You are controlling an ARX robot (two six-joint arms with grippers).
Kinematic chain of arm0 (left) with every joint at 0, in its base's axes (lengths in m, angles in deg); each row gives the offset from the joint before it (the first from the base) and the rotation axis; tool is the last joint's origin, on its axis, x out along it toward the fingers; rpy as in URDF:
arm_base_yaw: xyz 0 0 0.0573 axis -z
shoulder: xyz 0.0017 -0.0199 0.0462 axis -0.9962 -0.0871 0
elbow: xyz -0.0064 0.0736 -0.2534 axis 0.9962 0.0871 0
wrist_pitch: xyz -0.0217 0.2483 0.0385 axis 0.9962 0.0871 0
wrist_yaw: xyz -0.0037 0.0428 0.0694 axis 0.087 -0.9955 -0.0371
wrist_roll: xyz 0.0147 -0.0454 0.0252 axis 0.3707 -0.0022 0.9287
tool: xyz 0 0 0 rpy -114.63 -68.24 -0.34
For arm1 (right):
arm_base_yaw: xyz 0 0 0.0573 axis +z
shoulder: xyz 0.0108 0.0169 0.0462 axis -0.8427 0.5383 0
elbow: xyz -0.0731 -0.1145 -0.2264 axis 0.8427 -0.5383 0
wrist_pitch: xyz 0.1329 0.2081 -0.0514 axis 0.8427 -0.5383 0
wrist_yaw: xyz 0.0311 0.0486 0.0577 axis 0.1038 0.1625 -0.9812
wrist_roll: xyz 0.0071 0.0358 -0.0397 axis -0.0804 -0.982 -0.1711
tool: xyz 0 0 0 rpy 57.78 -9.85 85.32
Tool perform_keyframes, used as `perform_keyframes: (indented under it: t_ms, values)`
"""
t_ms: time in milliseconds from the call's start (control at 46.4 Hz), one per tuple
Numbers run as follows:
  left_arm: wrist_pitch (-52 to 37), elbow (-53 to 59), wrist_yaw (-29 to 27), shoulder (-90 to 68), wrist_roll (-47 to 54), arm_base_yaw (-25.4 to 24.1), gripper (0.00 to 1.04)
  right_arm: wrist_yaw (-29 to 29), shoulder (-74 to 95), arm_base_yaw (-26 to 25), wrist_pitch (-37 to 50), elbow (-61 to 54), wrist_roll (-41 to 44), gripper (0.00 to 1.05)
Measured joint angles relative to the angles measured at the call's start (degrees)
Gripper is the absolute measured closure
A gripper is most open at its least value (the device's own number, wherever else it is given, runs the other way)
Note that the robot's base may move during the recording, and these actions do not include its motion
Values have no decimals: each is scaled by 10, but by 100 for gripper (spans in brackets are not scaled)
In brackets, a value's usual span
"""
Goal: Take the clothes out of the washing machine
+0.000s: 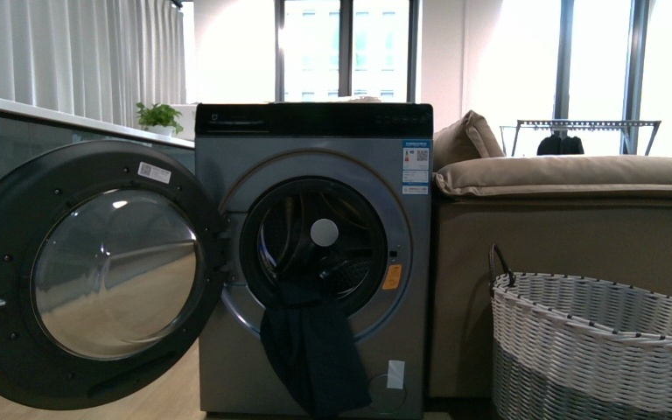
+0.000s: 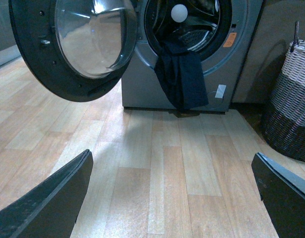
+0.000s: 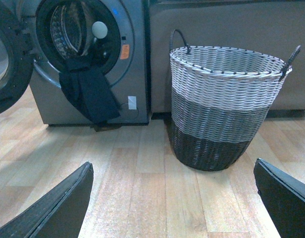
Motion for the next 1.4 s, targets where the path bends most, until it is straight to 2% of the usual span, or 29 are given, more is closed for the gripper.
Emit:
perform_keyframes:
  t_ms: [1400]
  values:
    - [0, 0, 0, 0, 0, 0, 6, 0, 0, 0, 0, 0, 0, 8]
